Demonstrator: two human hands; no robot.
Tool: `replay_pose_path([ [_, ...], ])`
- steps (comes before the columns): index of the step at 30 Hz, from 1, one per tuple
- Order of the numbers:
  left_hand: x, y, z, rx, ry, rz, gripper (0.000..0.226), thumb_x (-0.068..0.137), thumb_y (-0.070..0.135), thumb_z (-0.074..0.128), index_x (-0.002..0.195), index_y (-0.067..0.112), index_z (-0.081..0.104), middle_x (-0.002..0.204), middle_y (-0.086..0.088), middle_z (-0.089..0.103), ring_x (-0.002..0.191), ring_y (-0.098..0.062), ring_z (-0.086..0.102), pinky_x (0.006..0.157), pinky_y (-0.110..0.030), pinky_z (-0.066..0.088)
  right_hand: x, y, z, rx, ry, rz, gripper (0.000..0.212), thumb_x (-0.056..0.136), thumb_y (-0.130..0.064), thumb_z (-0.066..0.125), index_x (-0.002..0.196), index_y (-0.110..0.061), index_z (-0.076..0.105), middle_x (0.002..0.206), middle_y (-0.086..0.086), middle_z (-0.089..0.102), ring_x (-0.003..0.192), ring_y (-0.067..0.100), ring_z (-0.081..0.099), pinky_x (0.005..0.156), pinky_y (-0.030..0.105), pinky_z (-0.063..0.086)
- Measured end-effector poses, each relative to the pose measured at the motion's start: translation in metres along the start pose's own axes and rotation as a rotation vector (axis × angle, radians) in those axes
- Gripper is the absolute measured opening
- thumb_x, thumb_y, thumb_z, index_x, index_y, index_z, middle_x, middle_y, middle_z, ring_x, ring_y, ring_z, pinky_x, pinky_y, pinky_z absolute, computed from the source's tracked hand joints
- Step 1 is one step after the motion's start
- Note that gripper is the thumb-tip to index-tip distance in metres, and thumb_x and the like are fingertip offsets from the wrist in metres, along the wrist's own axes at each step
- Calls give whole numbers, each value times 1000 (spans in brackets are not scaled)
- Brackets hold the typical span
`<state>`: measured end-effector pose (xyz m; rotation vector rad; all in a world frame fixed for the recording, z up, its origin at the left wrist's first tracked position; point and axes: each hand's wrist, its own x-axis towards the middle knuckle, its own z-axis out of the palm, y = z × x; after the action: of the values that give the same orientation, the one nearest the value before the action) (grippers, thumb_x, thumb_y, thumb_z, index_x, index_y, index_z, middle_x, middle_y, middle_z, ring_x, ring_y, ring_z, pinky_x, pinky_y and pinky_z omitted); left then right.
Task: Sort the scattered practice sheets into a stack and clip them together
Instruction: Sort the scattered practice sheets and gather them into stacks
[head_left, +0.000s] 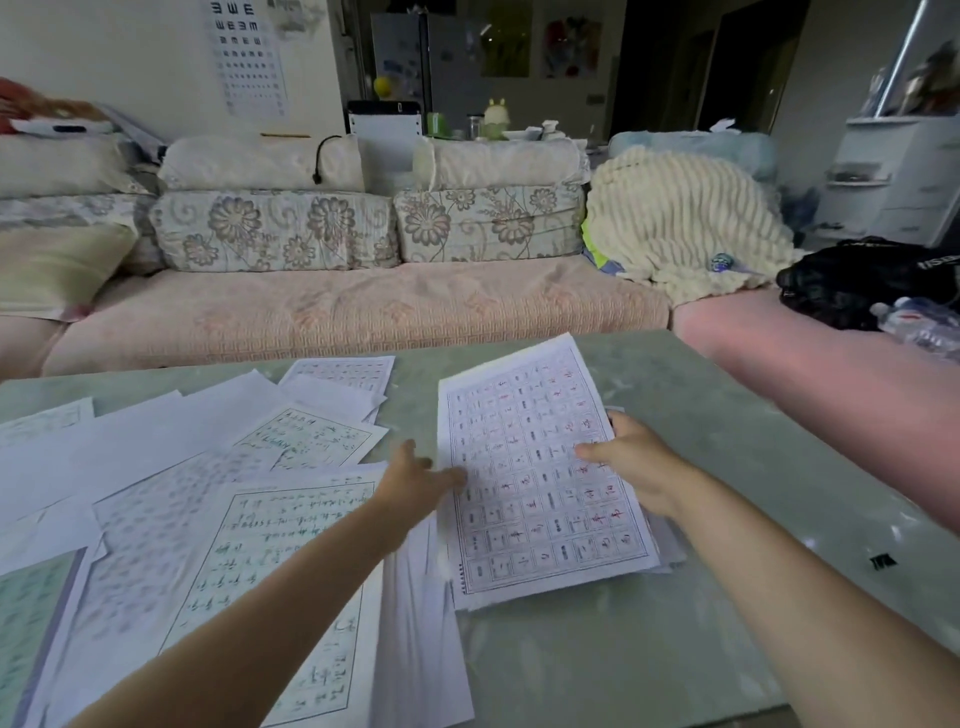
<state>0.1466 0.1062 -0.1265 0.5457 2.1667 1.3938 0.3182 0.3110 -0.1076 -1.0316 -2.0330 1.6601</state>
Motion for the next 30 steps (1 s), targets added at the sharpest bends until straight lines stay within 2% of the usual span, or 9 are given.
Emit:
replay_pose_path([
  [3, 3, 2, 18, -39, -25, -23, 48, 85, 8, 70, 129, 9, 52, 107, -7, 68, 93, -23, 68, 86, -41, 57, -5, 11, -12, -104, -35, 83, 32, 88, -10, 72, 119, -16, 65, 112, 3, 72, 102, 24, 68, 93, 43, 54],
  [7, 9, 10, 45, 78, -145, 7, 33, 88, 8, 64, 119, 5, 57, 96, -7, 67, 80, -20, 65, 71, -33, 57, 2, 33, -33, -271, 94, 204, 35, 79, -7, 78, 113, -5, 67, 108, 10, 71, 96, 26, 68, 84, 35, 55],
  [9, 15, 17, 55, 254, -102, 59, 35, 86, 14, 64, 121, 9, 61, 100, -6, 66, 84, -22, 63, 77, -32, 55, 6, 41, -44, -369, 186, 220, 31, 76, -8, 77, 105, -2, 65, 99, 11, 69, 85, 25, 67, 75, 32, 55],
  [11, 25, 22, 59, 533, -27, 102, 43, 88, 22, 62, 130, 13, 56, 123, -7, 60, 109, -26, 60, 95, -33, 49, 3, 41, -50, -472, 248, 221, 21, 77, -12, 73, 93, -4, 63, 86, 7, 66, 75, 23, 64, 63, 27, 49],
  [16, 44, 35, 67, 809, 94, -19, 48, 90, 23, 50, 134, 5, 43, 134, -16, 49, 124, -30, 47, 105, -34, 38, 0, 42, -45, -892, 331, 164, 67, 75, -52, 69, 134, -24, 50, 135, 10, 50, 127, 31, 44, 101, 42, 45],
  [20, 58, 42, 72, 751, 143, -114, 50, 86, 25, 54, 130, 4, 47, 127, -14, 53, 119, -30, 52, 101, -36, 46, 3, 48, -32, -963, 21, -49, 90, 78, -74, 57, 154, -43, 21, 167, 3, 4, 152, 27, 2, 118, 58, 9],
  [24, 67, 50, 73, 506, 107, -169, 34, 83, 22, 69, 104, 2, 52, 94, -13, 55, 85, -29, 63, 76, -32, 53, 14, 54, -18, -998, -44, -1, 86, 80, -80, 46, 154, -47, 19, 167, 2, -4, 153, 23, -7, 117, 64, 0],
  [26, 71, 50, 73, 311, 60, -206, 23, 83, 12, 72, 94, 0, 55, 72, -12, 50, 62, -23, 52, 59, -29, 45, 18, 54, -16, -1014, -38, -20, 86, 80, -81, 45, 154, -46, 19, 167, 3, -3, 153, 24, -6, 116, 64, 0],
  [30, 74, 44, 72, 108, -81, -231, 36, 74, 14, 79, 100, -4, 62, 94, -19, 65, 83, -31, 64, 73, -36, 53, 22, 53, -15, -1012, -19, -47, 87, 79, -82, 45, 154, -45, 21, 167, 2, 0, 153, 24, -3, 117, 63, 0],
])
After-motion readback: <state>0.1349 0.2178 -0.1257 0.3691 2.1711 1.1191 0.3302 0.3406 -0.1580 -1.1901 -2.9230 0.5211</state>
